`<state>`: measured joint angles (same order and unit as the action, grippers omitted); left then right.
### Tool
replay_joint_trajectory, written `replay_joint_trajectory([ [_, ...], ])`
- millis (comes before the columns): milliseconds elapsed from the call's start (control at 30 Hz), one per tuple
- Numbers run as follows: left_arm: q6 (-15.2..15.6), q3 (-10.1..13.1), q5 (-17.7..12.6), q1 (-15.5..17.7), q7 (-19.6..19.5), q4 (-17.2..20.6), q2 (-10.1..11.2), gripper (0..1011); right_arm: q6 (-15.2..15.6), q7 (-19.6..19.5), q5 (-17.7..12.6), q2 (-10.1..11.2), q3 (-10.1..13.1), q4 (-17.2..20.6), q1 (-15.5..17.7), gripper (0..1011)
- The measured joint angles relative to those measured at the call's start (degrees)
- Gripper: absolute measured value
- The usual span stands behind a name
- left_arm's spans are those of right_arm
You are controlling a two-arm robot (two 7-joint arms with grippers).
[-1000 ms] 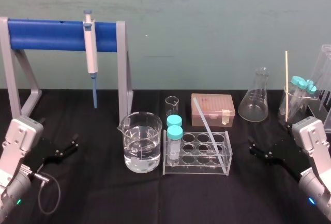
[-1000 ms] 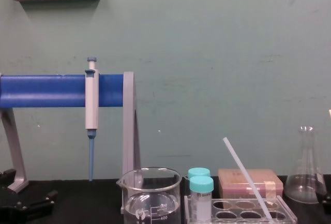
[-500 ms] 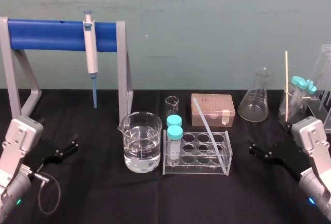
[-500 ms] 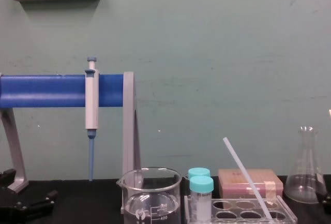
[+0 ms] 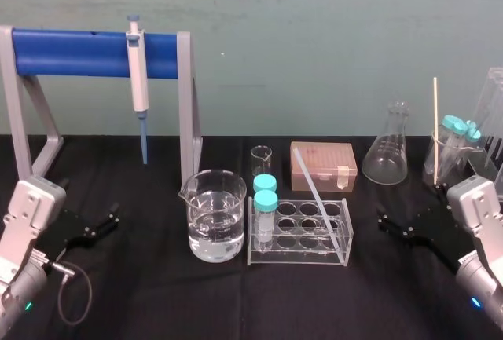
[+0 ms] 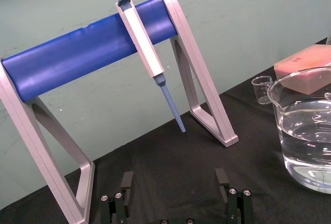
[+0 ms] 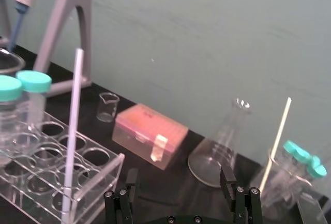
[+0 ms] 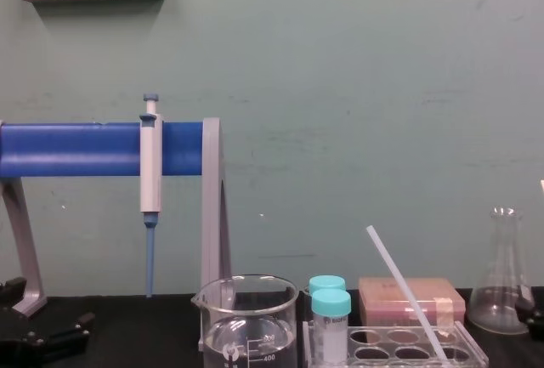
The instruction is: Pick up the stirring rod with one hand, then place it down.
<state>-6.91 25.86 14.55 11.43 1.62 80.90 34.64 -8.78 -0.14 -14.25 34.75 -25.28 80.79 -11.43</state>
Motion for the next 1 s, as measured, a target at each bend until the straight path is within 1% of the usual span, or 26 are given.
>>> replay_joint_trajectory([
  [67, 0.0, 0.0, 0.0, 0.0, 0.0, 0.0, 0.0, 1000, -1.5, 1.8, -0.2, 0.2, 0.3, -0.2, -0.1, 1003],
  [100, 0.0, 0.0, 0.0, 0.0, 0.0, 0.0, 0.0, 1000, -2.7, 3.3, -0.6, 0.4, 0.5, -0.4, -0.4, 1003],
  [167, 0.0, 0.0, 0.0, 0.0, 0.0, 0.0, 0.0, 1000, -3.8, 4.9, -1.0, 0.5, 0.7, -0.6, -0.7, 1003],
  [200, 0.0, 0.0, 0.0, 0.0, 0.0, 0.0, 0.0, 1000, -4.8, 6.4, -1.3, 0.6, 0.8, -0.9, -1.1, 1003],
  [400, 0.0, 0.0, 0.0, 0.0, 0.0, 0.0, 0.0, 1000, -7.8, 12.5, -2.6, 0.5, 0.8, -2.5, -3.3, 1003],
  [500, 0.0, 0.0, 0.0, 0.0, 0.0, 0.0, 0.0, 1000, -8.5, 14.5, -2.8, 0.3, 0.8, -3.3, -4.3, 1003],
  [600, 0.0, 0.0, 0.0, 0.0, 0.0, 0.0, 0.0, 1000, -9.3, 17.5, -3.3, -0.4, 0.6, -5.1, -5.9, 1003],
  [700, 0.0, 0.0, 0.0, 0.0, 0.0, 0.0, 0.0, 1000, -9.6, 19.1, -3.6, -0.9, 0.6, -6.1, -6.9, 1003],
  [800, 0.0, 0.0, 0.0, 0.0, 0.0, 0.0, 0.0, 1000, -10.1, 21.7, -3.9, -1.8, 0.4, -8.0, -8.6, 1003],
  [833, 0.0, 0.0, 0.0, 0.0, 0.0, 0.0, 0.0, 1000, -10.1, 21.7, -3.9, -1.8, 0.4, -8.0, -8.6, 1003],
  [900, 0.0, 0.0, 0.0, 0.0, 0.0, 0.0, 0.0, 1000, -10.4, 23.1, -4.1, -2.3, 0.4, -9.1, -9.4, 1003],
  [1000, 0.0, 0.0, 0.0, 0.0, 0.0, 0.0, 0.0, 1000, -10.9, 26.0, -4.8, -3.3, 0.2, -11.3, -11.0, 1003],
])
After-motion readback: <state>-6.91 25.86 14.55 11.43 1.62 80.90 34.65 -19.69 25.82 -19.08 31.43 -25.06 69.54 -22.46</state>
